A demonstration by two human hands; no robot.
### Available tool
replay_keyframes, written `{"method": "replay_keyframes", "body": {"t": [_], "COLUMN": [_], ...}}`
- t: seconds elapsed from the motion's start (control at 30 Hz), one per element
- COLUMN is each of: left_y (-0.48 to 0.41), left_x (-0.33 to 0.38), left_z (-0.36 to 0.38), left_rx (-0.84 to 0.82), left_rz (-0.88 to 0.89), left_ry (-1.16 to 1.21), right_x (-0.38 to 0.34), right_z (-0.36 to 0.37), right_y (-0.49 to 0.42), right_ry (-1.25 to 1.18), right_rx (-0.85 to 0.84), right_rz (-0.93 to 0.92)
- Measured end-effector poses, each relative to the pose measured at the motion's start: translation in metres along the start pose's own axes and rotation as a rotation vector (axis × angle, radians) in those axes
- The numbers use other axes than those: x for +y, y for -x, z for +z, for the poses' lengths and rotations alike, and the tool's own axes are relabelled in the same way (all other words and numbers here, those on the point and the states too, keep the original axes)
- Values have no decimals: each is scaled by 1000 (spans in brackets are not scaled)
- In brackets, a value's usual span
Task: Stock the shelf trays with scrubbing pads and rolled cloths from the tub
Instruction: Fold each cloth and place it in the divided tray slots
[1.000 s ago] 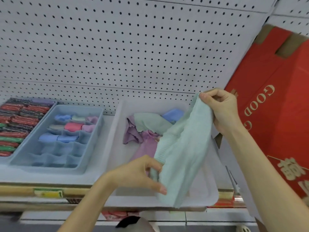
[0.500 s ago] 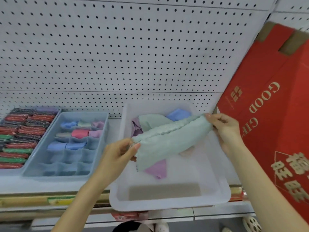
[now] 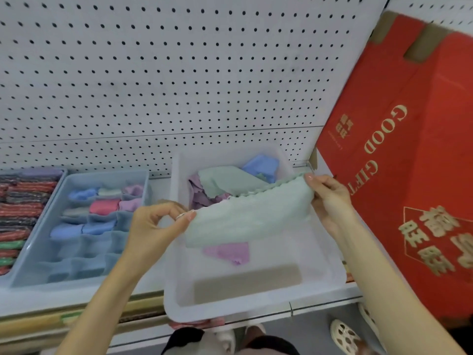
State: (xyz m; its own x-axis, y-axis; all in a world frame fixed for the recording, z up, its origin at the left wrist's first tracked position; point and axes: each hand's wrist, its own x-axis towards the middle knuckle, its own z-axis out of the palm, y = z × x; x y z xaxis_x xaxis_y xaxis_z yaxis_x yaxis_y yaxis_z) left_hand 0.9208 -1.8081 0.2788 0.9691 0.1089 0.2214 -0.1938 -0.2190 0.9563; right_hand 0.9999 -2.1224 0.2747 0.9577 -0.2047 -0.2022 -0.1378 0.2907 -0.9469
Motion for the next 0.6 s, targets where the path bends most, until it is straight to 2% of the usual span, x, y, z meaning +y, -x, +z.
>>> {"method": "replay_keyframes", "body": {"t": [0.1, 0.27, 0.47, 0.6], "left_y": [2, -2, -11, -16], "left_x": [-6, -14, -20, -23], "left_z": [7, 14, 15, 25], "left_rx": [81, 92, 72, 71], "left_rz": [-67, -182, -344, -507], "left_ry": [105, 106, 59, 74], "right_x": [13, 17, -17, -16], "right_z": [6, 19, 26, 34], "right_y": [-3, -14, -37, -66], "right_ry": [-47, -17, 225, 532], "right_rx": [61, 95, 27, -23], "right_rz": [10, 1, -200, -328]}}
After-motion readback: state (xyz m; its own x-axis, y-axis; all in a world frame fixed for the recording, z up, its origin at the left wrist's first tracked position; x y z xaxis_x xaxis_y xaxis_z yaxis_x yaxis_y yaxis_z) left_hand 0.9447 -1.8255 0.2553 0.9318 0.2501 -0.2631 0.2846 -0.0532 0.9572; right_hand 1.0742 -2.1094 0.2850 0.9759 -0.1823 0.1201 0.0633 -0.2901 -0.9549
